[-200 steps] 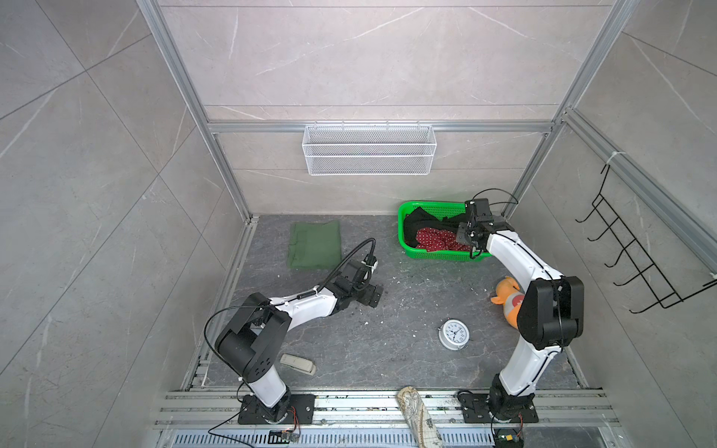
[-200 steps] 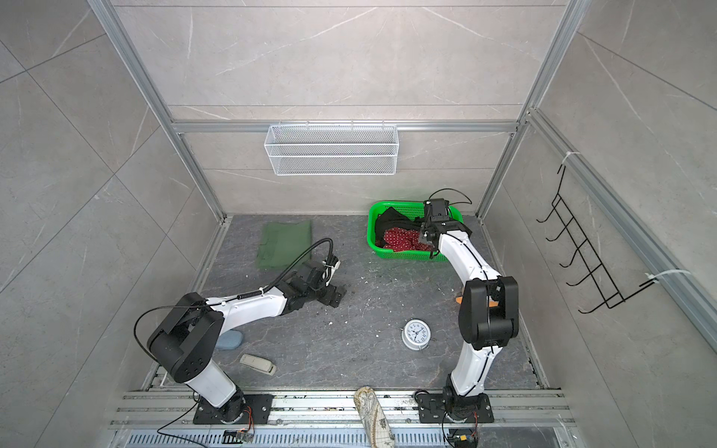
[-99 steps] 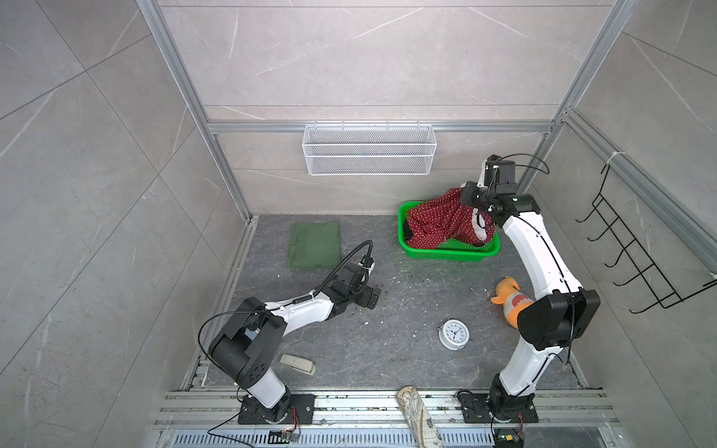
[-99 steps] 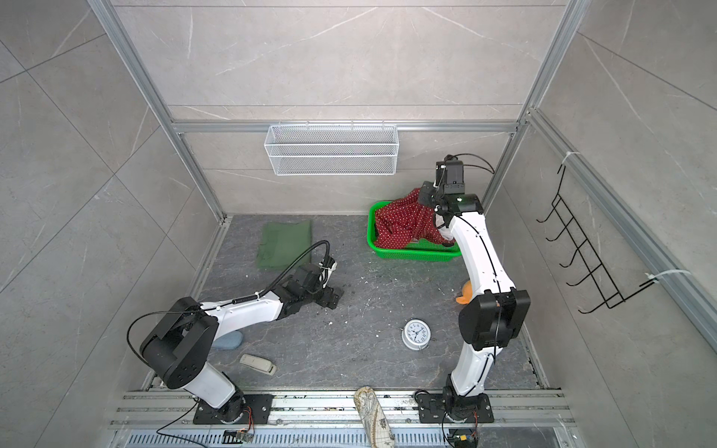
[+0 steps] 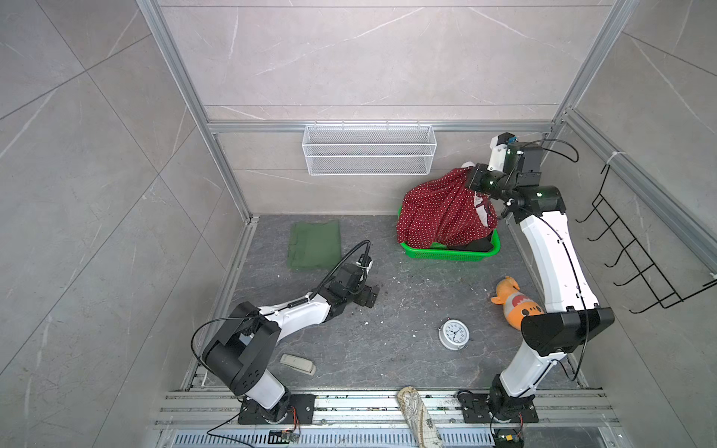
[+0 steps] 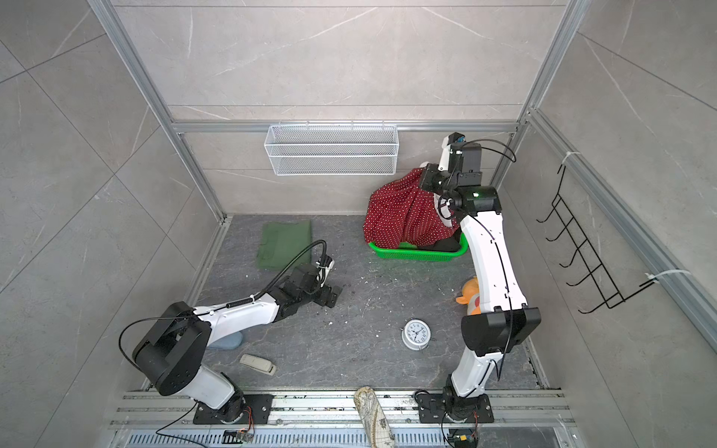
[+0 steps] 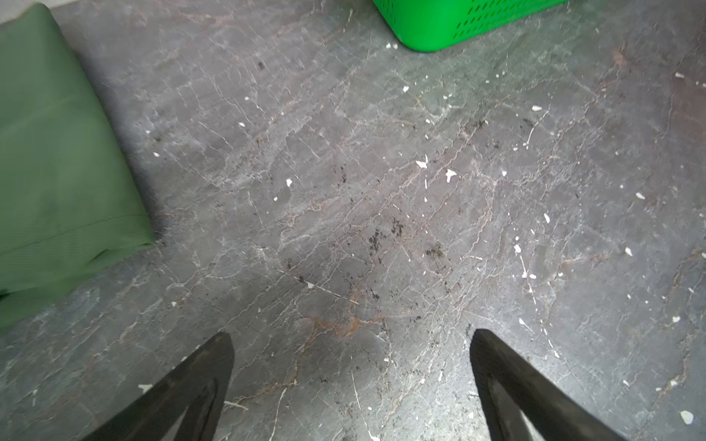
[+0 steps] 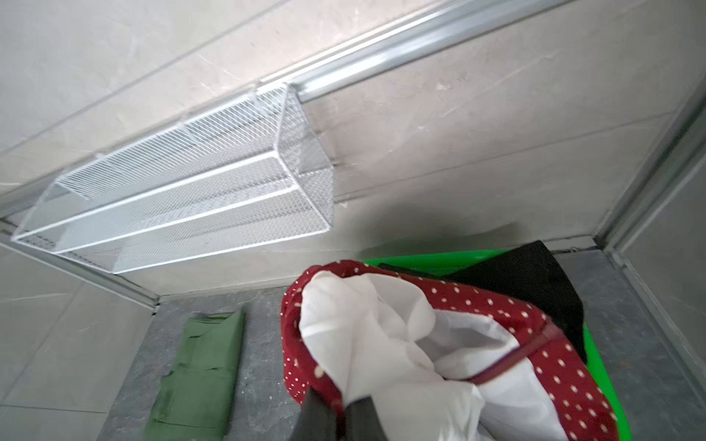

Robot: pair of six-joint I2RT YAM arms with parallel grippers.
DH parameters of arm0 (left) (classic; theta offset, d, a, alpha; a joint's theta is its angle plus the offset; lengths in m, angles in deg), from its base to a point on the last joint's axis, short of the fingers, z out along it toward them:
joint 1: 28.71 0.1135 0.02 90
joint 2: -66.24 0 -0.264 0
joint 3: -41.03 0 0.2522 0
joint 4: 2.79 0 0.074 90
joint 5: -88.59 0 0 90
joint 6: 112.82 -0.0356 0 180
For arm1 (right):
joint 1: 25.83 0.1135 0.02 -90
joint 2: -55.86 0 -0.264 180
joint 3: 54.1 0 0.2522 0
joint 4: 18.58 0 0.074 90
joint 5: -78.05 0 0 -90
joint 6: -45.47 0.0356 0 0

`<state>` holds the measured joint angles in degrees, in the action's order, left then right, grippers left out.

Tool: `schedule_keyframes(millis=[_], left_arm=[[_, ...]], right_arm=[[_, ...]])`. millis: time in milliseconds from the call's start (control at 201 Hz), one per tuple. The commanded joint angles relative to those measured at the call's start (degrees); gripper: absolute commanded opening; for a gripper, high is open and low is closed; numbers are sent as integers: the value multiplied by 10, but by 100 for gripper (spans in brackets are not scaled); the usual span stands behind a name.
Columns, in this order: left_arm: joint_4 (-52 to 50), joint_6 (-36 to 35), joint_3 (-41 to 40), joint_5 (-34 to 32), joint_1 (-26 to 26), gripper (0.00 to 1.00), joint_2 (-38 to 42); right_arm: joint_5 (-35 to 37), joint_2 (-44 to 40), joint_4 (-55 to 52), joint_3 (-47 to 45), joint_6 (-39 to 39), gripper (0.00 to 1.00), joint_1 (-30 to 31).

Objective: Fold and stack skirts
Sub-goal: Pick up the skirt from the basket, then place the skirt at the center of the table.

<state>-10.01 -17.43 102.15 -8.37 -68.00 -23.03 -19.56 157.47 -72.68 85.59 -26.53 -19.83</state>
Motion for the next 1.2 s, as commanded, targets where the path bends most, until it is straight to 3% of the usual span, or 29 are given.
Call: schedule_keyframes(millis=[0,334,498,628,767,932,1191], left_arm=[[26,-3,-7,-24,-2,100,30],[49,11,-37,-58,-1,100,73],[54,10,-60,-69,-2,100,108],[49,-1,-77,-78,-2,99,147],[29,-22,-87,-86,-2,99,192],[7,-48,-98,-88,-2,98,248],[-48,-68,-97,-97,-1,97,288]], right_arm=[[-82,-31,-7,73,-20,0,2],[-262,-44,-19,153,-21,0,2],[-358,-74,-7,118,1,0,2],[-422,-106,4,30,6,0,18],[-378,-154,2,-113,-51,0,70],[-295,-197,71,-330,-44,0,128],[-169,-157,111,-524,-17,0,228]])
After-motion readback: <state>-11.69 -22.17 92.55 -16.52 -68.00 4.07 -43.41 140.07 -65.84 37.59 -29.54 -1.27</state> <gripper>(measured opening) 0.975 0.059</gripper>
